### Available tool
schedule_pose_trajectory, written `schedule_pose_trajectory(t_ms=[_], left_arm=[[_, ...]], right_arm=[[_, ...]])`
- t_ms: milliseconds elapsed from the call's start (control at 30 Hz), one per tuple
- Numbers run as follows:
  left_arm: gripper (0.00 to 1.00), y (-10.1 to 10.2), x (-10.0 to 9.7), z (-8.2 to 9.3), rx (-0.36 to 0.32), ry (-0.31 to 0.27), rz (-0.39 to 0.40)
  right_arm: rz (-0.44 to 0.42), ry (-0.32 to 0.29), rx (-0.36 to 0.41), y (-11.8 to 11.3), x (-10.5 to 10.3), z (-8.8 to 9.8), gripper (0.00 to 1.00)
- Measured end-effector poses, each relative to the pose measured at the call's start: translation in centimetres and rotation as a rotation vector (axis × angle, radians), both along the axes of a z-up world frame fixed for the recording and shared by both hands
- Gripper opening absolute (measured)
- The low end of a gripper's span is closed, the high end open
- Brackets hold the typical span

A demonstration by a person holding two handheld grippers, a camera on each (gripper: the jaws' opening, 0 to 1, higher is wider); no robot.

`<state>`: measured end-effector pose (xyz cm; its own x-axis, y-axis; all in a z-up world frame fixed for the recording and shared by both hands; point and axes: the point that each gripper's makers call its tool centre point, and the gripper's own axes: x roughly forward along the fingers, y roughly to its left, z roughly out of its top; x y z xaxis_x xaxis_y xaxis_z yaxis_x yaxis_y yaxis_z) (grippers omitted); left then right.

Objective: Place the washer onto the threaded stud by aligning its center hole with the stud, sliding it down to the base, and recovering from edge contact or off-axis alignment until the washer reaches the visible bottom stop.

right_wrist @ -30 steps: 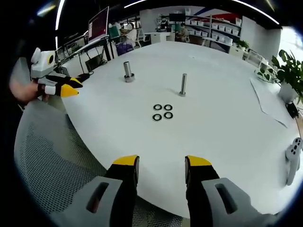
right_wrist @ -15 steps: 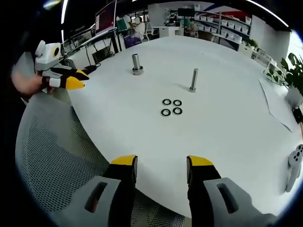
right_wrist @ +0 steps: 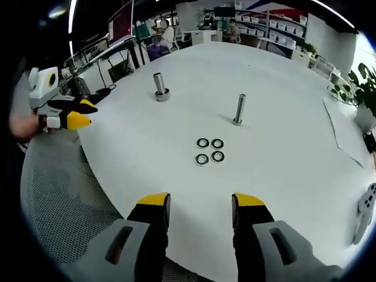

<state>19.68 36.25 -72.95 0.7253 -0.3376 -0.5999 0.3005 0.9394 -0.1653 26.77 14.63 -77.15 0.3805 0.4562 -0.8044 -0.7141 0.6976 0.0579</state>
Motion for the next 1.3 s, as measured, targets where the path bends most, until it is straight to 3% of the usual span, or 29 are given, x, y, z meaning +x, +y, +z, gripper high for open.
schedule_pose_trajectory(t_ms=[200, 300, 500, 567, 800, 967, 1067, 1200, 1300], left_arm=[[0.29, 0.1, 0.1, 0.1, -0.015, -0.002, 0.005], [0.28, 0.1, 0.1, 0.2, -0.016, -0.012, 0.01], [0.28, 0.2, 0.2, 0.3, -0.02, -0.012, 0.014], [0.28, 0.2, 0.1, 0.2, -0.022, -0.006, 0.015], [0.28, 0.2, 0.1, 0.1, -0.015, -0.005, 0.012], [0.28, 0.1, 0.0, 0.1, -0.011, 0.0, 0.005], [0.28, 0.1, 0.0, 0.1, -0.01, -0.004, 0.009], [0.28, 0.3, 0.0, 0.1, -0.009, -0.003, 0.017], [0.28, 0.2, 0.0, 0.1, -0.006, -0.003, 0.015]], right_arm=[[-0.032, 0.045, -0.003, 0.6, 0.8, -0.4, 0.35], [-0.011, 0.047, -0.031, 0.8, 1.0, -0.5, 0.35], [-0.046, 0.071, -0.032, 1.4, 2.3, -0.7, 0.33], [-0.024, 0.039, -0.047, 1.8, 2.9, -0.4, 0.31], [0.023, 0.104, -0.093, 2.9, 2.5, -1.7, 0.23], [0.016, 0.121, -0.107, 3.1, 2.6, -2.4, 0.23], [0.062, 0.094, -0.134, 3.1, 2.9, -2.6, 0.22], [0.046, 0.114, -0.131, 3.2, 3.5, -2.5, 0.2], [0.108, 0.113, -0.164, 3.4, 3.5, -2.5, 0.19]])
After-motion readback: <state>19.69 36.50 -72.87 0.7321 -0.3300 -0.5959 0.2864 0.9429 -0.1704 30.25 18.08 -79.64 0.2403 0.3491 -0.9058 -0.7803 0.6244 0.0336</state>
